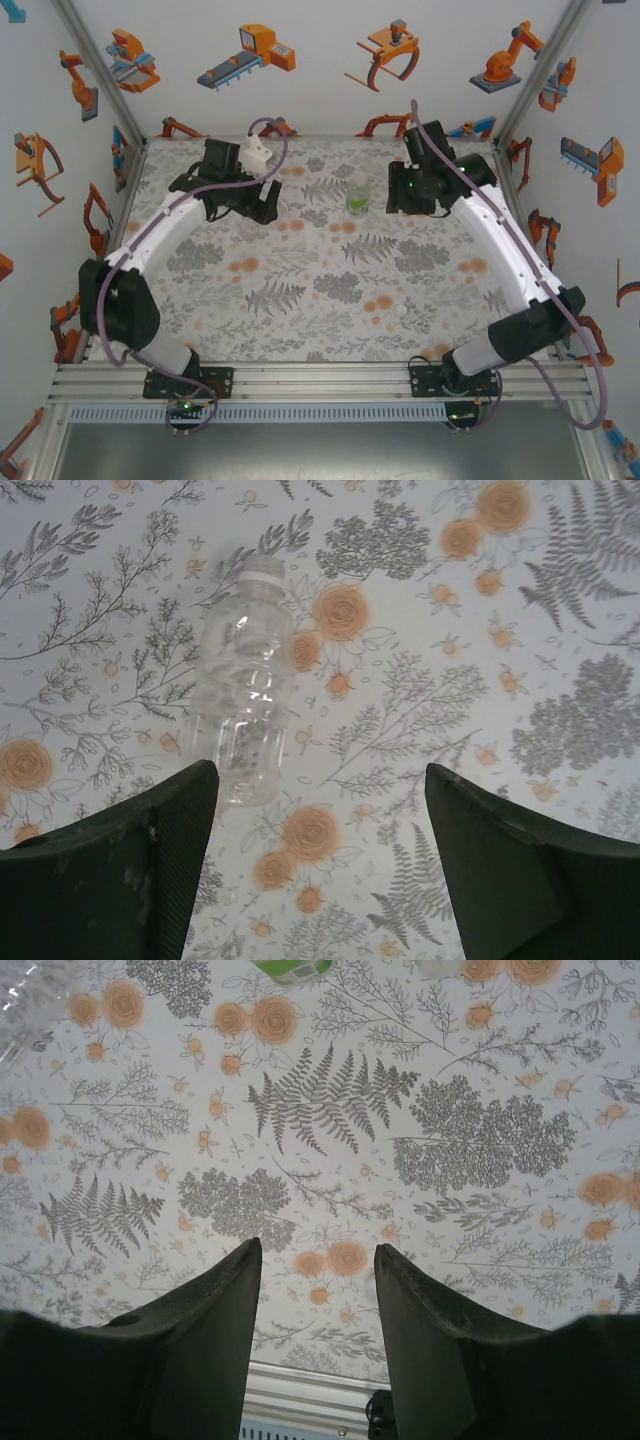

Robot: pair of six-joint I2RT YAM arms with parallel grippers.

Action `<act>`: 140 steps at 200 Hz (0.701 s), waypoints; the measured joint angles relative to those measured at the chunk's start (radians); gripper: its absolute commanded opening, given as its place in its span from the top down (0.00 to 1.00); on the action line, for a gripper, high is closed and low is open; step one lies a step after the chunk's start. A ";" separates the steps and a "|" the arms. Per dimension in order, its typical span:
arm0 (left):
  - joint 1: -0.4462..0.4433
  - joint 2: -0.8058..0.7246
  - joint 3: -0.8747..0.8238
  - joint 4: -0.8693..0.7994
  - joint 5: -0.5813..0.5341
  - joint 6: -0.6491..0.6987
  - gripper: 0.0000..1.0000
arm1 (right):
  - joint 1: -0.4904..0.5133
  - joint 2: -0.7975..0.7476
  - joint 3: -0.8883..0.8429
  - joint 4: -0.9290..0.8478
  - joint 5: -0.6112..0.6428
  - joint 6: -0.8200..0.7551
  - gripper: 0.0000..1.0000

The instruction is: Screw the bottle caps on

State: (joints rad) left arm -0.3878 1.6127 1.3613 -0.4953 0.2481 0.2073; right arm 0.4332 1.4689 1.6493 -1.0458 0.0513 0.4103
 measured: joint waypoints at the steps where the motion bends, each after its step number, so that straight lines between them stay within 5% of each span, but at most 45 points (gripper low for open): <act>1: 0.001 0.003 0.003 -0.001 0.000 0.002 0.23 | 0.000 -0.003 -0.003 0.000 0.000 0.001 0.53; 67: 0.020 0.251 0.117 -0.042 -0.031 0.078 0.21 | 0.000 -0.161 -0.104 -0.006 0.018 0.024 0.53; 140: 0.036 0.319 0.071 -0.008 -0.042 0.035 0.22 | 0.000 -0.175 -0.190 -0.004 0.014 0.058 0.53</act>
State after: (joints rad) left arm -0.3519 1.9316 1.4319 -0.5034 0.2058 0.2420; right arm 0.4332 1.2934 1.4597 -1.0500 0.0650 0.4679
